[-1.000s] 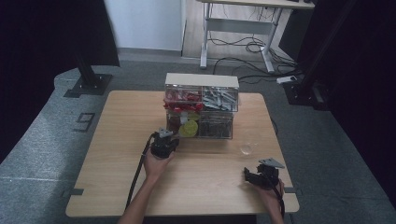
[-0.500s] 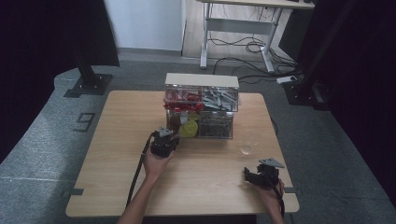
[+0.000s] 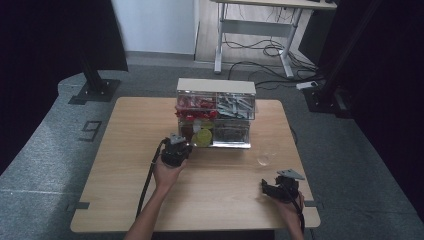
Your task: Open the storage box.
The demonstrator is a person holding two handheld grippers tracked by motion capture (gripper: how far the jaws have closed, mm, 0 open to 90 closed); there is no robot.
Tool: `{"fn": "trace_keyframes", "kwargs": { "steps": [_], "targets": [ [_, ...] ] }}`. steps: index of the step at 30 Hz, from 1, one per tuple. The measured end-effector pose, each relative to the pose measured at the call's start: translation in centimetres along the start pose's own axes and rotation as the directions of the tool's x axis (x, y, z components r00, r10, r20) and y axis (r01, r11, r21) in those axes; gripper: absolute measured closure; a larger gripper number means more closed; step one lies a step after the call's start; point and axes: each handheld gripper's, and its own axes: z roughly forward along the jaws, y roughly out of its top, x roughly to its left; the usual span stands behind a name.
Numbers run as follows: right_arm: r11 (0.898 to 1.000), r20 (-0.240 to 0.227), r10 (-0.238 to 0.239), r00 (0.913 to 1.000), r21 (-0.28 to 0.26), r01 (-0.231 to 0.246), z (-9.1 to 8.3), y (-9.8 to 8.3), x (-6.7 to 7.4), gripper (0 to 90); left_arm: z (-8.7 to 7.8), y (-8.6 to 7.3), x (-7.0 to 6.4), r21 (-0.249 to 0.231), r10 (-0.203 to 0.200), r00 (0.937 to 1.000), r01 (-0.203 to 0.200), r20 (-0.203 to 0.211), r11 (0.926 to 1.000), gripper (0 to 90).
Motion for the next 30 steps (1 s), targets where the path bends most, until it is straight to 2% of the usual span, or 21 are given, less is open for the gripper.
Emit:
{"fn": "trace_keyframes", "kwargs": {
  "steps": [2,7,15,20,30],
  "targets": [
    [1.000,0.000,0.000,1.0000,0.000,0.000,0.0,0.0,0.0,16.3,-0.1,0.1,0.0,0.004,0.005,1.0000,-0.005,0.000,1.0000,90.0],
    [1.000,0.000,0.000,1.0000,0.000,0.000,0.0,0.0,0.0,16.3,-0.4,0.4,0.0,-0.004,-0.012,0.9999,0.012,0.012,0.9999,90.0],
    [1.000,0.000,0.000,1.0000,0.000,0.000,0.0,0.0,0.0,16.3,-0.9,1.1,0.0,-0.009,0.002,1.0000,-0.002,0.004,1.0000,90.0],
    [1.000,0.000,0.000,1.0000,0.000,0.000,0.0,0.0,0.0,16.3,-1.0,1.4,0.1,-0.014,-0.007,0.9999,0.007,0.012,0.9999,90.0],
    [1.000,0.001,0.001,1.0000,0.000,-0.001,0.0,0.0,0.0,16.3,-1.7,2.6,0.2,-0.033,-0.001,0.9998,0.002,0.022,0.9995,90.0]
  ]
}}
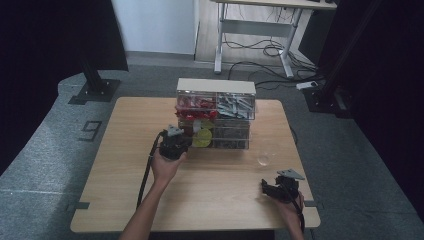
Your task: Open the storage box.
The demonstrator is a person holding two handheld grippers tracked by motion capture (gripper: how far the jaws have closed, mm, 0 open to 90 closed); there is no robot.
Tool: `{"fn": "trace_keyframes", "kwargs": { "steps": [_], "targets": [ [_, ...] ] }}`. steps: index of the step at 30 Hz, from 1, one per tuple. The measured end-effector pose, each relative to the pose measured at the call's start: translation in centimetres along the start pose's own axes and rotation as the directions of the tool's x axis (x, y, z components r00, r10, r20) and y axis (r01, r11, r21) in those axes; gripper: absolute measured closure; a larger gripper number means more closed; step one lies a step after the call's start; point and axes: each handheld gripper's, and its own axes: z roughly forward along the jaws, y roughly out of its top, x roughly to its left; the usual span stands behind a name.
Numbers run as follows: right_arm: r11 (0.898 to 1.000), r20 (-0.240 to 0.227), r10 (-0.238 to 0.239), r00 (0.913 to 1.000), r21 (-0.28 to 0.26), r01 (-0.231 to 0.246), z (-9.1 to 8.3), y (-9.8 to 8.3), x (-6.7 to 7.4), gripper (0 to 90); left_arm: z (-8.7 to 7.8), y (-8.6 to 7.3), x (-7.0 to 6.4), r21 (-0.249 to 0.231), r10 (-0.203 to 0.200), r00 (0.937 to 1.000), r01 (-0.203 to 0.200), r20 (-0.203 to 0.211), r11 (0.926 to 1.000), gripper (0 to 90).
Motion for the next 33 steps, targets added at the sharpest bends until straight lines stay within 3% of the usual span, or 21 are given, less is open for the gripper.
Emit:
{"fn": "trace_keyframes", "kwargs": {
  "steps": [15,33],
  "targets": [
    [1.000,-0.001,-0.002,1.0000,0.000,0.002,0.0,0.0,0.0,16.3,-0.8,2.1,0.1,-0.048,-0.003,1.0000,0.003,-0.005,0.9988,90.0],
    [1.000,-0.001,0.000,1.0000,0.000,0.000,0.0,0.0,0.0,16.4,-0.5,3.6,0.7,-0.062,-0.030,0.9995,0.030,-0.008,0.9976,90.0]
  ]
}}
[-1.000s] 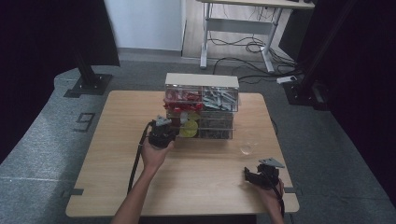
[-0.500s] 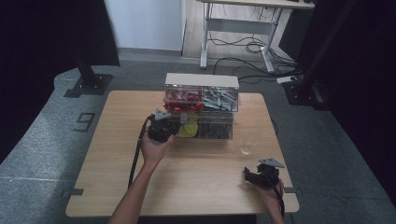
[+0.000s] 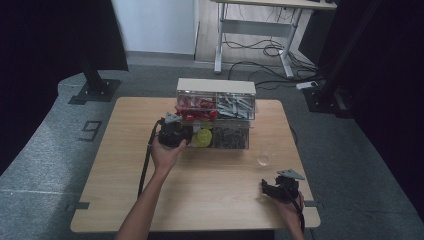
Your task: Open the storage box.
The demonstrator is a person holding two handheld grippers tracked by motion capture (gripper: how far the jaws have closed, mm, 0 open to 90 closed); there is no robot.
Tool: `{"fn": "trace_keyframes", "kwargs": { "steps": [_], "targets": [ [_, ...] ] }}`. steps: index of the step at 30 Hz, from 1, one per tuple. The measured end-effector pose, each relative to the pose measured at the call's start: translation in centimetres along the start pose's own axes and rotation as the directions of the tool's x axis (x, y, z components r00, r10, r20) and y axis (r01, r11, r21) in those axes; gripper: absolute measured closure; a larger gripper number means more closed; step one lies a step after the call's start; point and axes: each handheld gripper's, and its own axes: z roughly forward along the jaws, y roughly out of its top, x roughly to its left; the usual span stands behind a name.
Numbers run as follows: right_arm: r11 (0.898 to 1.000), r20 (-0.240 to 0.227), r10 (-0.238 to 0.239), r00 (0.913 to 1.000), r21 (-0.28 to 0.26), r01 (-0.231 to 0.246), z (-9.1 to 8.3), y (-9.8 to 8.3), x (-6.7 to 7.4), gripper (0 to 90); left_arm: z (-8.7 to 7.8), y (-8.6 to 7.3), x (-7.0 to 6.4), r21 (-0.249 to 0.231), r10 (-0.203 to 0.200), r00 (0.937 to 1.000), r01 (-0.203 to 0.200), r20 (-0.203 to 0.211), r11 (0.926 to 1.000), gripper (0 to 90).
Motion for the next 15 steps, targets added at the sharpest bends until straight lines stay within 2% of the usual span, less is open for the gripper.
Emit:
{"fn": "trace_keyframes", "kwargs": {
  "steps": [15],
  "targets": [
    [1.000,0.004,0.001,1.0000,-0.001,-0.001,-0.04,-0.01,0.00,18.0,0.15,0.81,-0.06,0.010,0.003,1.0000,-0.003,-0.003,1.0000,90.0]
  ]
}}
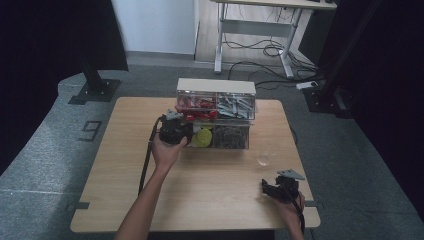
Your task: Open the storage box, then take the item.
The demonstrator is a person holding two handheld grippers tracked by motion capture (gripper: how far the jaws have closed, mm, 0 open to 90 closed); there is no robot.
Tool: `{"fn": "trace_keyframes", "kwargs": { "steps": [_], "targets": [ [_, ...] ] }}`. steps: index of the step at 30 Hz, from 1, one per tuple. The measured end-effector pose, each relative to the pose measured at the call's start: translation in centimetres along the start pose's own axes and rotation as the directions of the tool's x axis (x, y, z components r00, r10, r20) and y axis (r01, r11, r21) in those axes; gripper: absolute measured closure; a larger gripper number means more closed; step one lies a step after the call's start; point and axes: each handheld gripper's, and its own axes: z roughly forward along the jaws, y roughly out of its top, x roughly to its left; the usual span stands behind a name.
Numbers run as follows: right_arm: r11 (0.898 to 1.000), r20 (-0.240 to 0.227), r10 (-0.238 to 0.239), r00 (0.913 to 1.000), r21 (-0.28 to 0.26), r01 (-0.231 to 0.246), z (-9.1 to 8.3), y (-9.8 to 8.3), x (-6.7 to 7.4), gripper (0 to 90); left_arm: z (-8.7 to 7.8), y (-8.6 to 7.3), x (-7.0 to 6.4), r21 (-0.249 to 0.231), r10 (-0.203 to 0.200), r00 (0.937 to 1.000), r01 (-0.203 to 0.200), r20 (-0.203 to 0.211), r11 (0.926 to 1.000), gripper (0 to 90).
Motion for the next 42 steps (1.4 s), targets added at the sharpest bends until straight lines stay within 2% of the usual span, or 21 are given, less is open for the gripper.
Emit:
{"fn": "trace_keyframes", "kwargs": {
  "steps": [4,6,10,11,16,17,20,23,25,26,28,30,32,34,42],
  "targets": [
    [1.000,0.000,0.002,1.0000,-0.003,-0.002,0.0,0.0,0.0,19.7,0.1,-0.1,0.0,0.002,-0.001,1.0000,0.001,0.002,1.0000,90.0],
    [1.000,-0.002,0.009,1.0000,-0.014,-0.009,-0.2,-0.1,-0.1,24.8,0.1,-0.1,0.0,0.003,0.003,1.0000,-0.003,0.003,1.0000,90.0],
    [0.999,-0.025,0.024,0.9994,-0.025,-0.024,-0.6,-0.1,-0.1,27.1,0.1,-0.1,0.1,0.003,0.001,1.0000,-0.001,0.008,1.0000,90.0],
    [0.998,-0.042,0.028,0.9987,-0.053,-0.030,-1.3,0.2,0.1,29.4,0.1,-0.1,0.1,0.003,0.003,1.0000,-0.003,0.008,1.0000,90.0],
    [0.994,-0.070,0.020,0.9973,-0.106,-0.027,-2.5,0.8,0.8,33.5,0.1,-0.1,0.4,0.006,0.001,0.9999,-0.001,0.011,1.0000,90.0],
    [0.991,-0.082,0.010,0.9966,-0.132,-0.021,-3.0,1.1,1.3,35.2,0.1,-0.1,0.4,0.003,-0.001,0.9999,0.001,0.014,1.0000,90.0],
    [0.989,-0.098,0.006,0.9951,-0.148,-0.021,-3.4,1.3,1.7,36.7,0.2,-0.2,0.5,0.000,-0.002,0.9998,0.002,0.020,1.0000,90.0],
    [0.982,-0.121,-0.007,0.9926,-0.186,-0.016,-3.9,1.7,2.3,41.3,0.3,-0.3,0.7,0.004,-0.003,0.9997,0.003,0.025,1.0000,90.0],
    [0.975,-0.147,-0.014,0.9890,-0.222,-0.019,-4.3,2.0,2.7,43.6,0.4,-0.3,0.7,0.007,-0.002,0.9997,0.002,0.026,1.0000,90.0],
    [0.971,-0.158,-0.021,0.9872,-0.240,-0.018,-4.5,2.5,3.1,46.0,0.4,-0.3,0.7,0.008,-0.001,0.9997,0.001,0.024,1.0000,90.0],
    [0.969,-0.164,-0.026,0.9861,-0.248,-0.015,-4.7,2.8,3.3,47.3,0.4,-0.2,0.7,0.008,0.000,0.9997,-0.001,0.024,1.0000,90.0],
    [0.963,-0.202,-0.044,0.9785,-0.270,-0.012,-5.0,4.0,4.0,51.6,0.5,-0.3,0.7,0.011,0.005,0.9996,-0.005,0.026,0.9999,90.0],
    [0.961,-0.210,-0.050,0.9765,-0.276,-0.010,-5.0,4.3,4.1,52.6,0.5,-0.3,0.7,0.012,0.005,0.9996,-0.005,0.028,0.9999,90.0],
    [0.961,-0.228,-0.076,0.9708,-0.276,0.011,-4.8,5.5,4.7,55.5,0.7,-0.2,0.7,0.013,0.005,0.9996,-0.006,0.029,0.9999,90.0],
    [0.961,-0.240,-0.119,0.9636,-0.270,0.051,-3.7,8.1,6.2,58.9,0.7,-0.2,0.8,0.015,0.010,0.9995,-0.010,0.030,0.9998,90.0]
  ]
}}
